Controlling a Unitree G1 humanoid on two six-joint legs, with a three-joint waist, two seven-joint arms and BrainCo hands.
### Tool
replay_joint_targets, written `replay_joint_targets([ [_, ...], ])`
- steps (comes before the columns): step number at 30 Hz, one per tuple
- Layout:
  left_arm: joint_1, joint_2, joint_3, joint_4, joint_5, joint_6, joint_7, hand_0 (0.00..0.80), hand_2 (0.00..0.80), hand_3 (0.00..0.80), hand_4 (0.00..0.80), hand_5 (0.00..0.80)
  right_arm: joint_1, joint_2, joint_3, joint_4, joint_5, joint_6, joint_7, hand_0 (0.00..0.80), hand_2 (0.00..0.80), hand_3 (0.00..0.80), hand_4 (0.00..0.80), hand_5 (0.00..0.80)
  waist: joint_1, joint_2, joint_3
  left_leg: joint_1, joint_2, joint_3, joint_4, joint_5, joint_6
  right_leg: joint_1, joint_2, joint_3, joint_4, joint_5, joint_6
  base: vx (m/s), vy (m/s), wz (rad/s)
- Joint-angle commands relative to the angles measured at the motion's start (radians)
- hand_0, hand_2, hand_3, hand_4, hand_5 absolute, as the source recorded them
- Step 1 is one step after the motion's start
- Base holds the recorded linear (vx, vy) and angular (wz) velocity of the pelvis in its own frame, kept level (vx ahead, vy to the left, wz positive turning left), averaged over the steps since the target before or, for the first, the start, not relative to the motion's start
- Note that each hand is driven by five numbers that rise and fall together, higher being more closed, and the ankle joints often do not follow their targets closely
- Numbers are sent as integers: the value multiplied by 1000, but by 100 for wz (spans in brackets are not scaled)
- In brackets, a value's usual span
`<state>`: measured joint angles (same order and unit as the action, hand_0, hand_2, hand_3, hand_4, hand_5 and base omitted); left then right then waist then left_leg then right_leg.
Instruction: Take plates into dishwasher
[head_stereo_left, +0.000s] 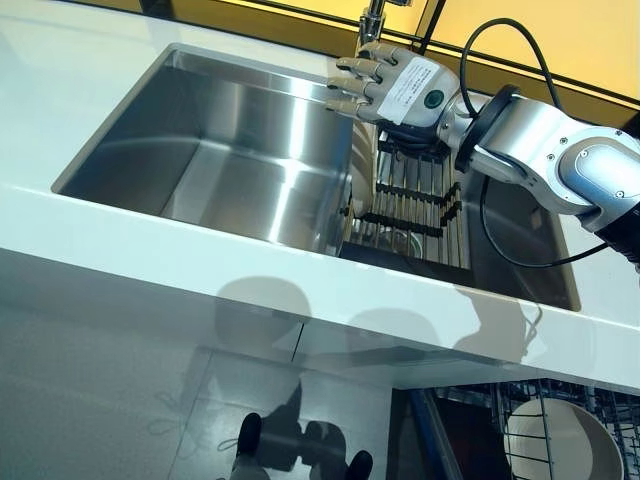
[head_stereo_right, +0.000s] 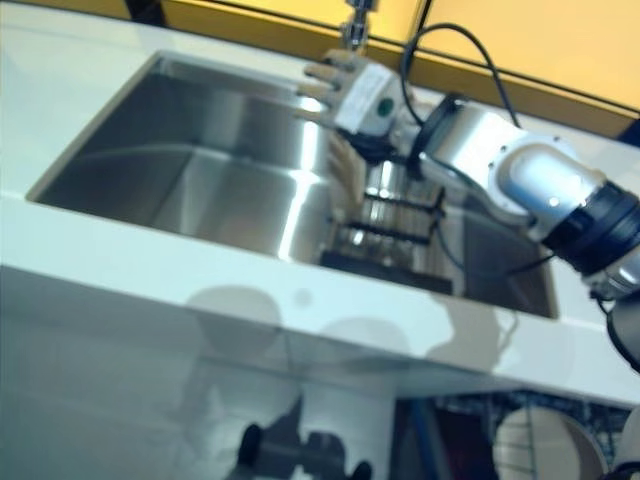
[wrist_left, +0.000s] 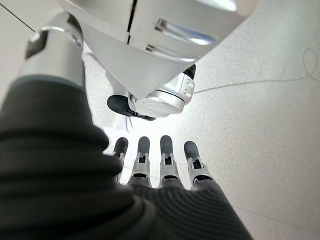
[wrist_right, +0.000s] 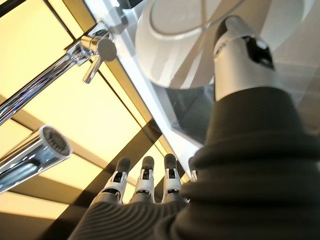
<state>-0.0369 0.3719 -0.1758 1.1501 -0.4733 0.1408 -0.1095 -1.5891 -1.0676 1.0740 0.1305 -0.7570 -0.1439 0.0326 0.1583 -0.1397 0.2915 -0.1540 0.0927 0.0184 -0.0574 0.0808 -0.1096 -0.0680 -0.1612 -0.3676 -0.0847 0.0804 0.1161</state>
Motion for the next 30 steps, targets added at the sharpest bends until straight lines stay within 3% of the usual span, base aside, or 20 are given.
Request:
replay_joint_targets([
  [1, 7, 29, -31, 5, -19, -9, -9, 0, 0, 0, 0, 0, -108, -14, 46, 25, -23, -5, 15, 0, 0, 0, 0, 0, 27, -29, 25, -14, -47, 7, -30, -13, 32, -24, -18, 31, 4, 52, 83, 0, 0, 0],
  [11, 9, 37, -30, 7, -24, -26, -16, 0, 0, 0, 0, 0, -121, -9, 85, 72, -28, -83, 2, 0, 0, 0, 0, 0, 30, -37, 36, -20, -47, 11, -30, -10, 28, -27, -17, 24, 2, 55, 84, -3, 0, 0],
  [30, 14, 32, -28, 7, -33, -32, -28, 0, 0, 0, 0, 0, -108, 3, 74, 104, -49, -104, 6, 0, 0, 0, 0, 0, 30, -35, 36, -22, -51, 14, -30, -8, 29, -32, -18, 24, 2, 57, 83, 0, 0, 0],
])
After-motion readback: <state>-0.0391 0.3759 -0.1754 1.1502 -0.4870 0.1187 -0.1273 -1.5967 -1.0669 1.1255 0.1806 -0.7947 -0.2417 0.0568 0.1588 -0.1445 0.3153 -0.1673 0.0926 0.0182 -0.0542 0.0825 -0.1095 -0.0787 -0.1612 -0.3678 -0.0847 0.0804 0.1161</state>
